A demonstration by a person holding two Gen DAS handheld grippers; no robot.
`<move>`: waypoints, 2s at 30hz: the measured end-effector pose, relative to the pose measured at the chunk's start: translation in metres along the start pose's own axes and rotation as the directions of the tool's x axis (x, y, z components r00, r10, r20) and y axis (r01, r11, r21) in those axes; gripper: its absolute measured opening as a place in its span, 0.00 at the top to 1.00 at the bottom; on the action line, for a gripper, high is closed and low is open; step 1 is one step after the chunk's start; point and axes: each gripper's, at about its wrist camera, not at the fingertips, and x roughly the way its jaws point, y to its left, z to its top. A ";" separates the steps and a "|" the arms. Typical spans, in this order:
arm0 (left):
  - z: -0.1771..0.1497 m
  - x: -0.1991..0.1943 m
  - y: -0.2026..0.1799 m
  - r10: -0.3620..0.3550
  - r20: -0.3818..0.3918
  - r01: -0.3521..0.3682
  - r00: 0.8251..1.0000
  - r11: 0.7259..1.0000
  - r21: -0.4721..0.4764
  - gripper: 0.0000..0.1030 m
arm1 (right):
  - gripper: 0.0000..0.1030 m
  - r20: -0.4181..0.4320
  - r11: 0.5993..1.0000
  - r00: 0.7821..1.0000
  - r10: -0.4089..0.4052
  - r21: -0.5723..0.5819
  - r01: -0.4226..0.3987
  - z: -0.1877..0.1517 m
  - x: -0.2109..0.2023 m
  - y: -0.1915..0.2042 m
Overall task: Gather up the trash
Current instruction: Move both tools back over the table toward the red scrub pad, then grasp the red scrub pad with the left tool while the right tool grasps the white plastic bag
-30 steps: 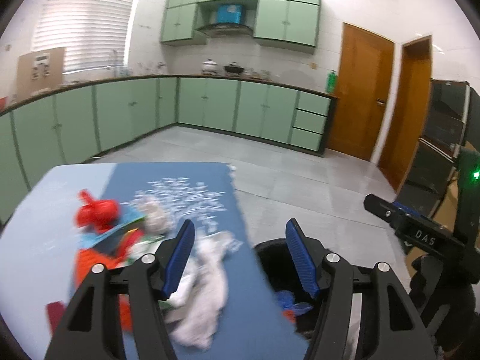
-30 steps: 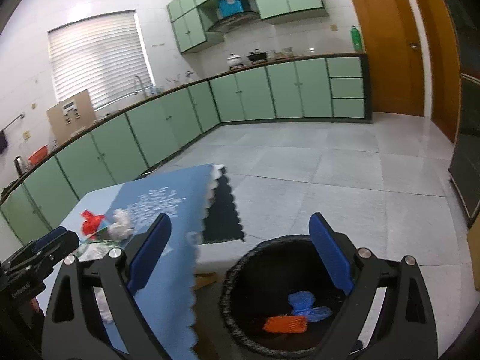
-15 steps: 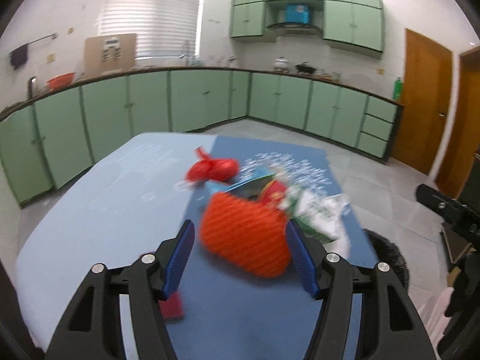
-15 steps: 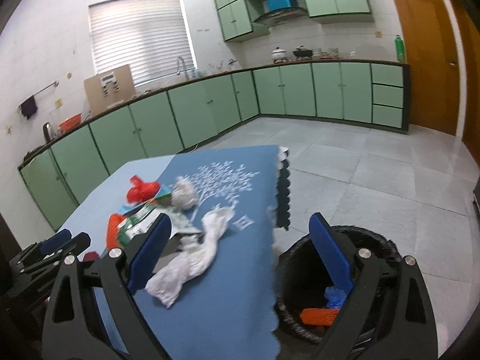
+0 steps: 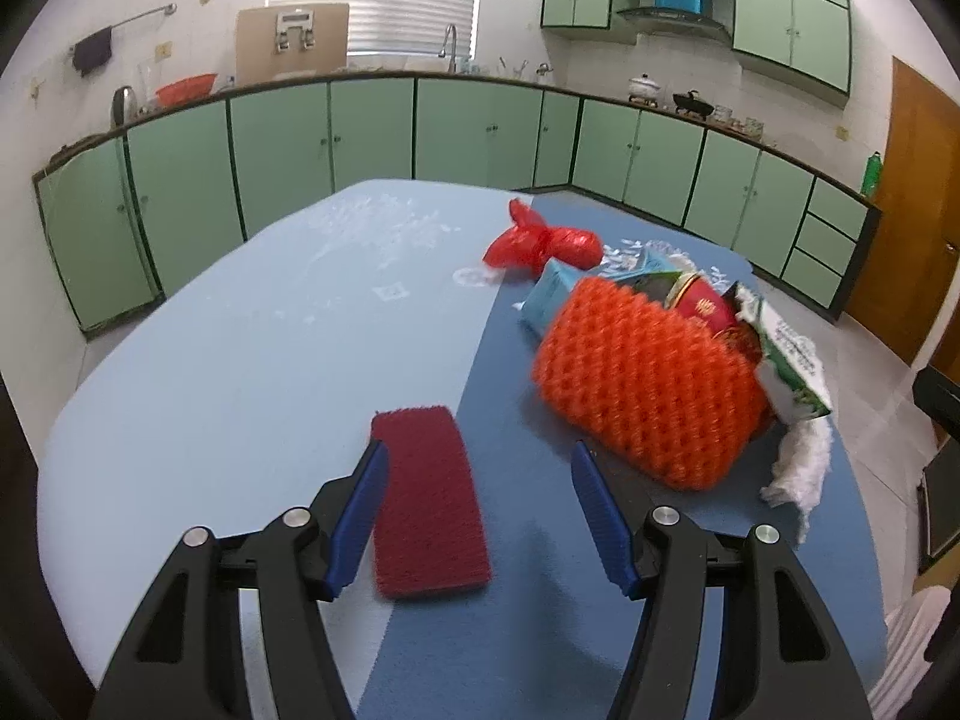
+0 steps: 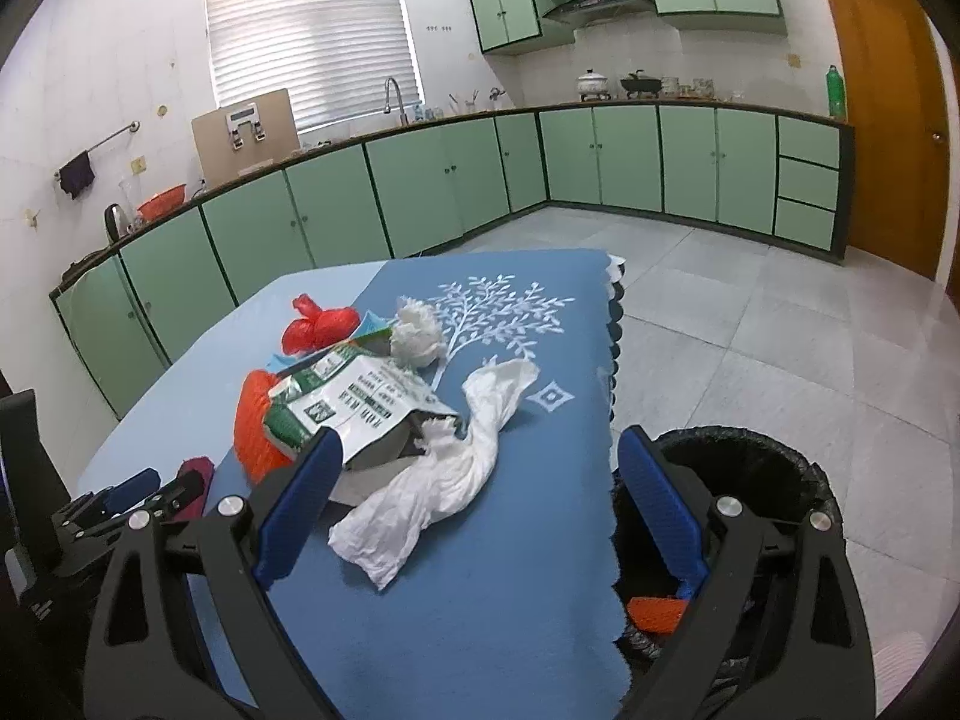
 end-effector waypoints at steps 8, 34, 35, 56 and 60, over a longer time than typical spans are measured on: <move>-0.003 0.009 0.003 -0.005 -0.039 0.005 0.999 1.000 -0.015 0.39 | 0.12 -0.015 1.000 1.000 0.002 -0.013 -0.002 -0.003 0.005 0.003; -0.004 0.015 0.013 -0.005 -0.067 0.001 0.998 0.998 -0.065 0.60 | 0.12 -0.134 0.999 0.991 0.011 -0.043 -0.017 -0.028 0.038 0.015; -0.002 0.014 0.011 -0.012 -0.061 0.009 0.998 0.998 -0.055 0.60 | 0.13 -0.138 0.999 0.990 0.012 -0.042 -0.018 -0.029 0.039 0.015; 0.013 0.001 -0.016 -0.077 -0.017 0.077 0.997 0.997 0.002 0.60 | 0.94 -0.245 0.983 0.958 0.148 -0.069 -0.169 -0.033 0.049 0.021; 0.019 -0.006 -0.018 -0.084 0.003 0.084 0.996 0.996 0.005 0.60 | 0.96 -0.215 0.983 0.964 0.154 -0.066 -0.172 -0.023 0.038 0.014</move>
